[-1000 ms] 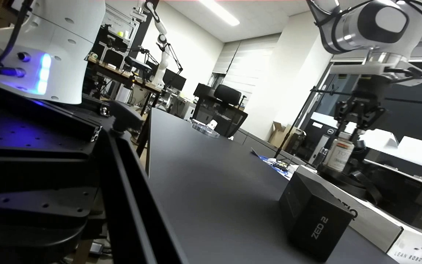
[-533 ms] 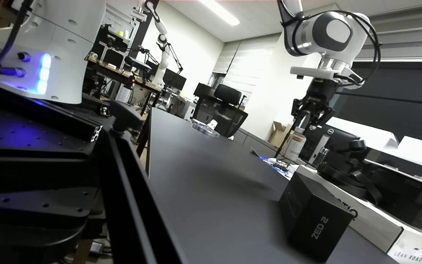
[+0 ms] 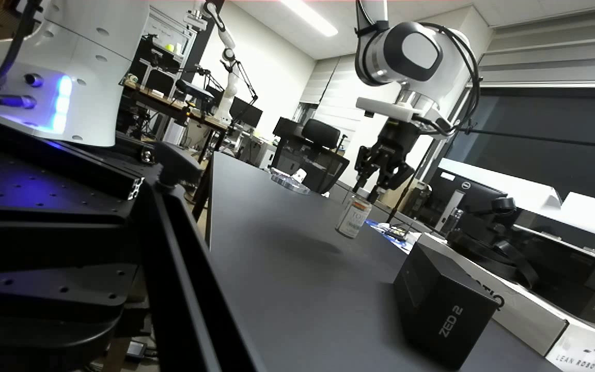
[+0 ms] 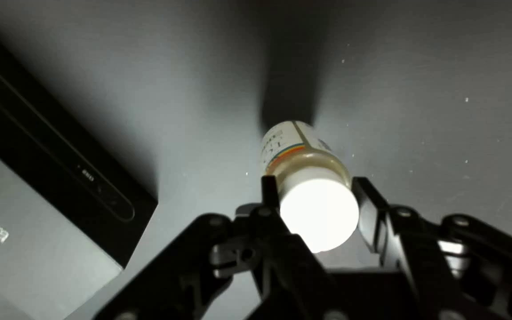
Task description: Pick the bottle and move it to the right on the table
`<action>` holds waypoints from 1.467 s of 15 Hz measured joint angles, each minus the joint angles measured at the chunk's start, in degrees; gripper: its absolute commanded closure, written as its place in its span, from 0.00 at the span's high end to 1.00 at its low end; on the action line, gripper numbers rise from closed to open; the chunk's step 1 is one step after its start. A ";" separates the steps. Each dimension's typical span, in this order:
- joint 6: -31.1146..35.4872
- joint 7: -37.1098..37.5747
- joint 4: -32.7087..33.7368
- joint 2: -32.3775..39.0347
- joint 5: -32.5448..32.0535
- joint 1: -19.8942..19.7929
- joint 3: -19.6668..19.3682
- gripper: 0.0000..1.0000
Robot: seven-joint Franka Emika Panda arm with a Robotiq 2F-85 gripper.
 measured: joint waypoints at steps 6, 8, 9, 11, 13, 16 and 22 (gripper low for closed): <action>5.61 -1.95 -7.44 -1.72 0.00 -0.24 -0.76 0.19; 6.90 -2.07 -8.66 -1.89 0.00 -0.33 -0.85 0.19; 7.41 -2.09 -9.13 -1.96 0.00 -0.35 -0.89 0.69; 7.73 -2.10 -9.87 -2.22 0.03 -0.36 -1.01 0.74; 7.65 -2.33 -10.23 -3.00 0.23 -0.38 -1.09 0.88; 6.95 -3.08 -10.41 -6.37 0.73 -0.41 -1.15 1.00; 0.06 -6.63 -10.95 -15.50 2.88 -0.30 -2.10 1.00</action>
